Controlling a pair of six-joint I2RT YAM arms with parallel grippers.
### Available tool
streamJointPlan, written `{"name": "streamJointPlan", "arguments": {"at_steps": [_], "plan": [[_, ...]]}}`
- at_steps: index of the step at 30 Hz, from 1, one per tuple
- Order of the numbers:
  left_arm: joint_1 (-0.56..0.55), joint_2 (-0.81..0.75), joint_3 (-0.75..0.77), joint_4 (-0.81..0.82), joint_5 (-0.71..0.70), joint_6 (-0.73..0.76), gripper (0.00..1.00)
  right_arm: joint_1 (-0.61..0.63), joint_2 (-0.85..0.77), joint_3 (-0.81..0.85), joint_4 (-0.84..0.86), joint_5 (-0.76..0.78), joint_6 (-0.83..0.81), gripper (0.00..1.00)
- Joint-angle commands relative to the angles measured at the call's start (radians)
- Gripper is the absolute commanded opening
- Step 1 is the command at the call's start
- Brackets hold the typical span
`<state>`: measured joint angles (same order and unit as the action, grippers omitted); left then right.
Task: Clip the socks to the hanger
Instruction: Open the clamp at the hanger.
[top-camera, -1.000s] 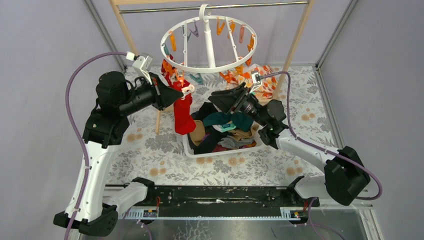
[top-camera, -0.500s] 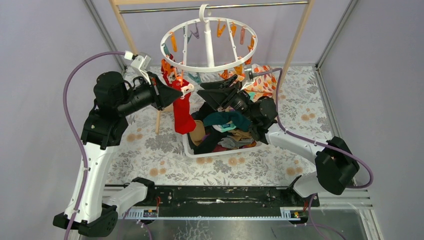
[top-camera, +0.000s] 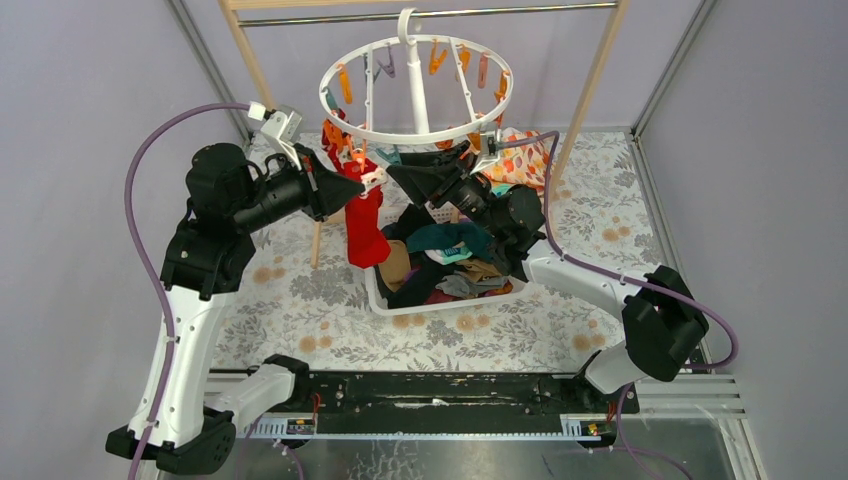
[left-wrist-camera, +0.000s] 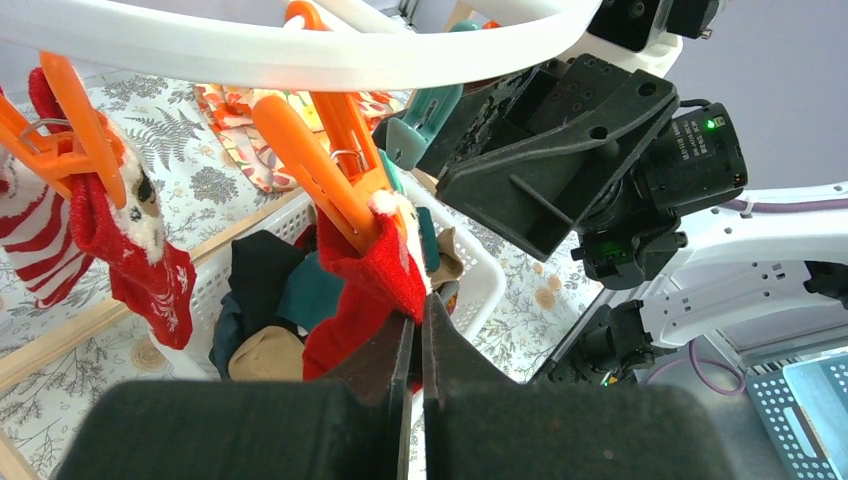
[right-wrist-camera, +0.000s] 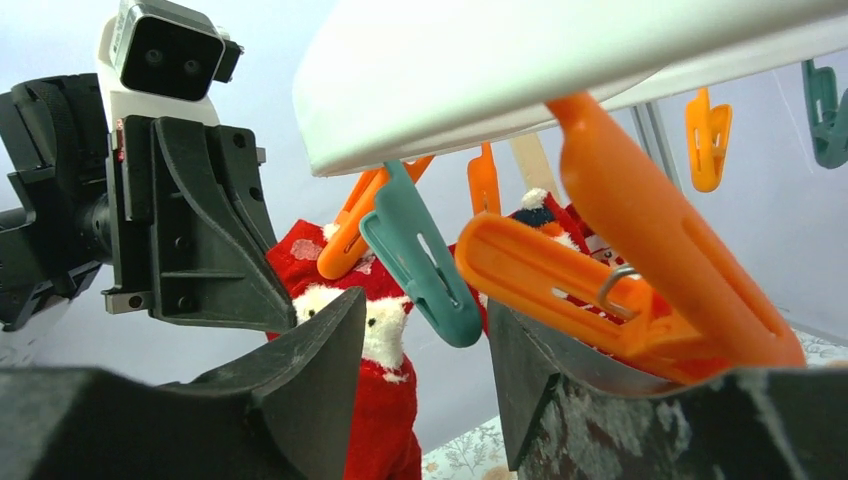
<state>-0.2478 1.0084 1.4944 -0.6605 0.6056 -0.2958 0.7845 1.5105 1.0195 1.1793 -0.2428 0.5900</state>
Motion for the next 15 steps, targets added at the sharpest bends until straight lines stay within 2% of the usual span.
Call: {"name": "streamJointPlan", "arguments": {"at_steps": [1, 9, 12, 15], "plan": [[0.002, -0.02, 0.037, -0.01, 0.013, 0.023, 0.0, 0.01, -0.002, 0.057, 0.024, 0.034, -0.056, 0.51], [0.002, -0.03, 0.034, -0.013, -0.041, 0.04, 0.01, 0.03, -0.023, 0.065, -0.011, 0.031, -0.08, 0.17], [0.003, -0.039, 0.026, -0.014, -0.129, 0.061, 0.09, 0.052, -0.043, 0.058, -0.042, 0.063, -0.121, 0.09], [0.002, -0.043, 0.017, -0.014, -0.223, 0.084, 0.25, 0.093, -0.066, 0.06, -0.102, 0.133, -0.188, 0.02]]}}
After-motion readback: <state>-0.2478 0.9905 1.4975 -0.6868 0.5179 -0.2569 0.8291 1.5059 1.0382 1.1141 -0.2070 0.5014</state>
